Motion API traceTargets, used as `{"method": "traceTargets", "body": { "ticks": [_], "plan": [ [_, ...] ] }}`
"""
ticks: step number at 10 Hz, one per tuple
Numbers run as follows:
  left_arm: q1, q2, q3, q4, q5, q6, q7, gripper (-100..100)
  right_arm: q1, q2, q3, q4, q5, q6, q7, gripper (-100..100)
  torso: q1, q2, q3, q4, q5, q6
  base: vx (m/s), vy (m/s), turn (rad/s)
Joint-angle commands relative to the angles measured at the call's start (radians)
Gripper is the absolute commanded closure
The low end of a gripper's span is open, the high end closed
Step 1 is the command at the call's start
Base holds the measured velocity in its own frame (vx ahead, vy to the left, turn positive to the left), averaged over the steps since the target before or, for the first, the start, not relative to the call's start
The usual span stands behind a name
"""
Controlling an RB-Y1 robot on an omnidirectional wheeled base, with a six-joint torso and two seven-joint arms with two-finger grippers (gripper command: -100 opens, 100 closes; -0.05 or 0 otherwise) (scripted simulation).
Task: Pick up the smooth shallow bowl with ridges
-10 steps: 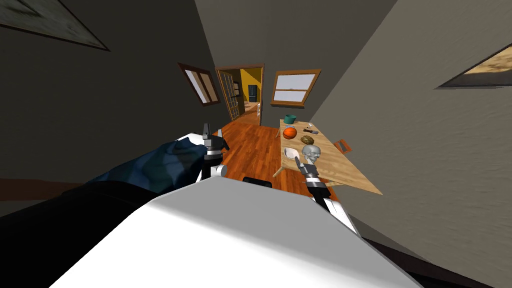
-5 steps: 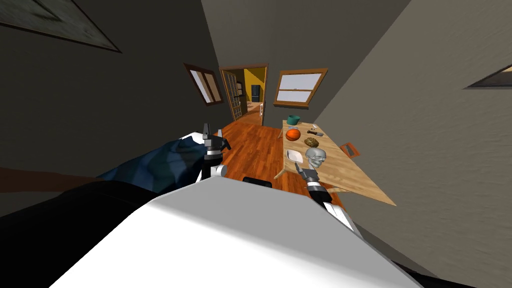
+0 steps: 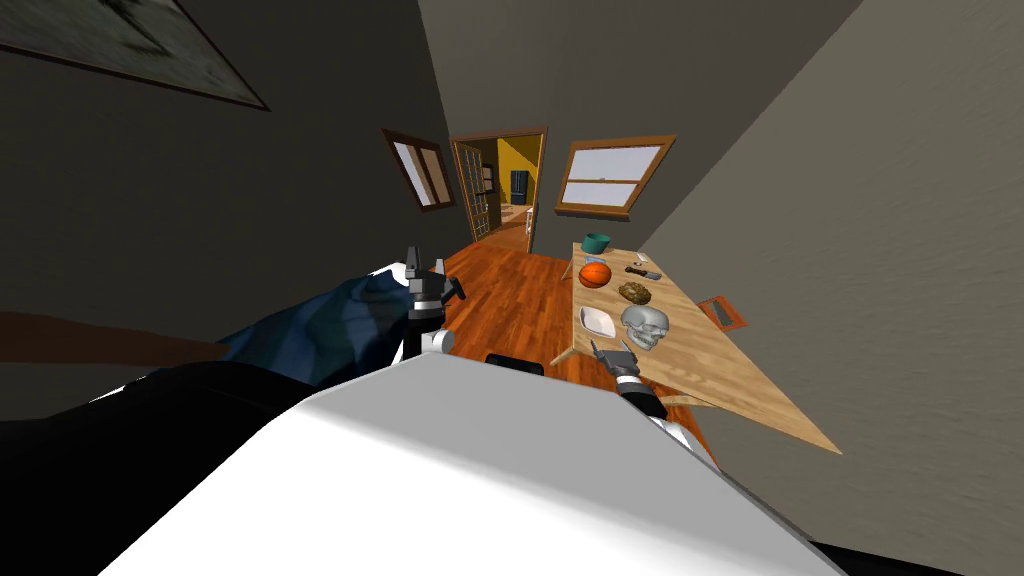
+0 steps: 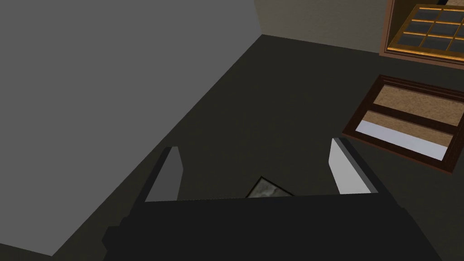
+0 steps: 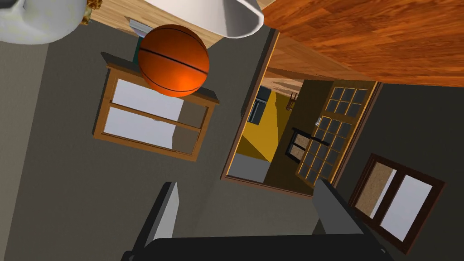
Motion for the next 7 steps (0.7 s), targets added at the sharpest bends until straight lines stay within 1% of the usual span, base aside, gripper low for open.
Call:
{"method": "traceTargets", "body": {
  "ticks": [1, 2, 3, 4, 5, 6, 7],
  "plan": [
    [0.0, 0.0, 0.0, 0.0, 0.0, 0.0, 0.0, 0, 0.022, -0.025, 0.011, 0.011, 0.042, 0.044, 0.045, -100, 0.0, 0.0, 0.0, 0.0, 0.0, 0.0, 0.071, 0.003, 0.086],
    [0.0, 0.0, 0.0, 0.0, 0.0, 0.0, 0.0, 0, 0.022, -0.025, 0.011, 0.011, 0.042, 0.044, 0.045, -100, 0.0, 0.0, 0.0, 0.0, 0.0, 0.0, 0.066, -0.003, 0.065],
    [0.0, 0.0, 0.0, 0.0, 0.0, 0.0, 0.0, 0, 0.04, -0.04, 0.02, 0.028, 0.079, 0.071, 0.088, -100, 0.0, 0.0, 0.0, 0.0, 0.0, 0.0, 0.089, -0.019, 0.115],
    [0.0, 0.0, 0.0, 0.0, 0.0, 0.0, 0.0, 0, 0.058, -0.055, 0.03, 0.044, 0.114, 0.099, 0.118, -100, -0.001, -0.001, 0.0, 0.0, 0.0, 0.0, 0.146, -0.025, 0.165],
    [0.0, 0.0, 0.0, 0.0, 0.0, 0.0, 0.0, 0, 0.058, -0.055, 0.03, 0.044, 0.115, 0.099, 0.13, -100, -0.002, -0.004, -0.002, -0.001, 0.0, 0.0, 0.115, -0.016, 0.048],
    [0.0, 0.0, 0.0, 0.0, 0.0, 0.0, 0.0, 0, 0.076, -0.069, 0.041, 0.059, 0.149, 0.125, 0.17, -100, -0.001, -0.003, -0.002, -0.001, 0.0, 0.0, 0.122, -0.006, 0.089],
    [0.0, 0.0, 0.0, 0.0, 0.0, 0.0, 0.0, 0, 0.076, -0.069, 0.041, 0.059, 0.149, 0.125, 0.172, -100, 0.0, -0.004, -0.002, -0.001, 0.0, 0.0, 0.083, -0.013, 0.043]
  ]
}}
